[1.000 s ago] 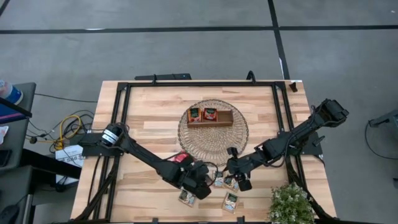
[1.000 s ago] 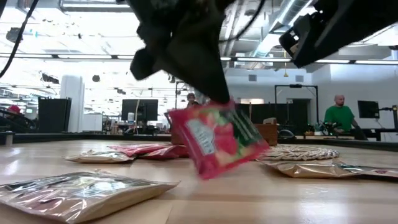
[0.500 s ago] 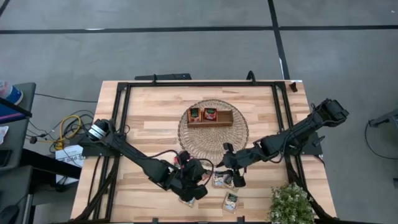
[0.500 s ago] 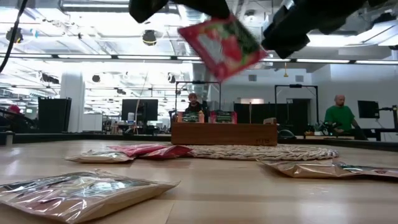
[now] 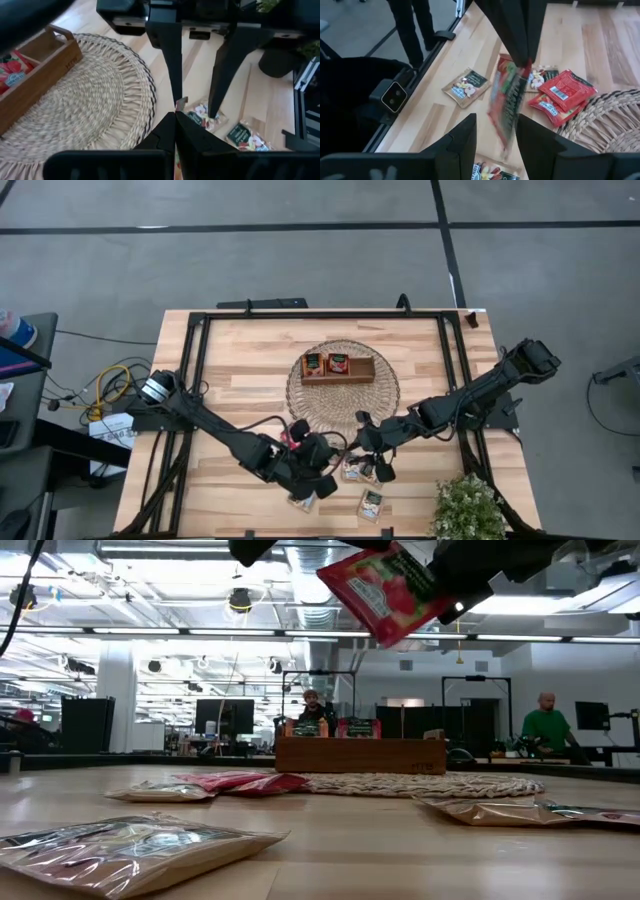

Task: Pick & Place Tea
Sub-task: Put the red tea bag into the middle section of the wooden organizer

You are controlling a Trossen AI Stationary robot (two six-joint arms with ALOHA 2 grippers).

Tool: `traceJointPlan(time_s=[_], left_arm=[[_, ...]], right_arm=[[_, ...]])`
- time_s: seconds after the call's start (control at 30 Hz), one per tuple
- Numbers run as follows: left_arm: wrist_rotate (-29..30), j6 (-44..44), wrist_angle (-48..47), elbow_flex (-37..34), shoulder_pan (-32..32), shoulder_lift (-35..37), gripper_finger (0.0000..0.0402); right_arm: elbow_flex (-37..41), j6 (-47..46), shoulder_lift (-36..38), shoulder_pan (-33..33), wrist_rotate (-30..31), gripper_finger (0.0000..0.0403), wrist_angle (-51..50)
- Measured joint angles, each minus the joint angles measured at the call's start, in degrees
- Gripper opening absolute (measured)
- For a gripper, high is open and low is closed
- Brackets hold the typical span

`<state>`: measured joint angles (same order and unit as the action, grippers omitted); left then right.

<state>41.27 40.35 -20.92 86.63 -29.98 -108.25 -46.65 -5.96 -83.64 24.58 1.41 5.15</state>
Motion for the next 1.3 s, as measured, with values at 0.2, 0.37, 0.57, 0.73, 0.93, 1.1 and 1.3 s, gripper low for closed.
traceJointPlan(time_s=[0.2, 0.37, 0.57, 0.73, 0.93, 1.1, 1.3], left_arm=[[0.0, -1.2, 1.2, 0.0, 0.1, 0.0, 0.0], [-0.3, -1.5, 1.2, 0.0, 0.1, 0.0, 0.0], [-0.6, -5.1, 2.6, 0.0, 0.0, 0.0, 0.0], [-1.5, -5.3, 4.0, 0.0, -0.1, 0.0, 0.0014], [-2.3, -4.4, 2.9, 0.0, -1.2, 0.0, 0.0078], [0.4, -0.2, -5.2, 0.0, -2.9, 1.3, 0.0138], [2.9, 8.9, -17.8, 0.1, -5.0, 4.3, 0.0166]], right_arm=[[0.0, 0.0, 0.0, -0.6, 0.0, 0.0117, 0.0], [0.0, 1.2, 0.0, -1.4, -1.0, 0.0019, -0.6], [0.0, 1.1, 0.0, -1.5, -1.5, 0.0001, -0.4], [-1.2, 1.0, 0.0, -1.9, -1.5, 0.0, -3.8], [-4.6, 1.5, 0.0, -2.7, -1.4, 0.0, -8.4], [-7.8, 1.9, 0.0, -4.6, -0.6, 0.0, -16.5], [-13.4, 2.7, 0.0, -11.9, 0.2, 0.0, -30.4]])
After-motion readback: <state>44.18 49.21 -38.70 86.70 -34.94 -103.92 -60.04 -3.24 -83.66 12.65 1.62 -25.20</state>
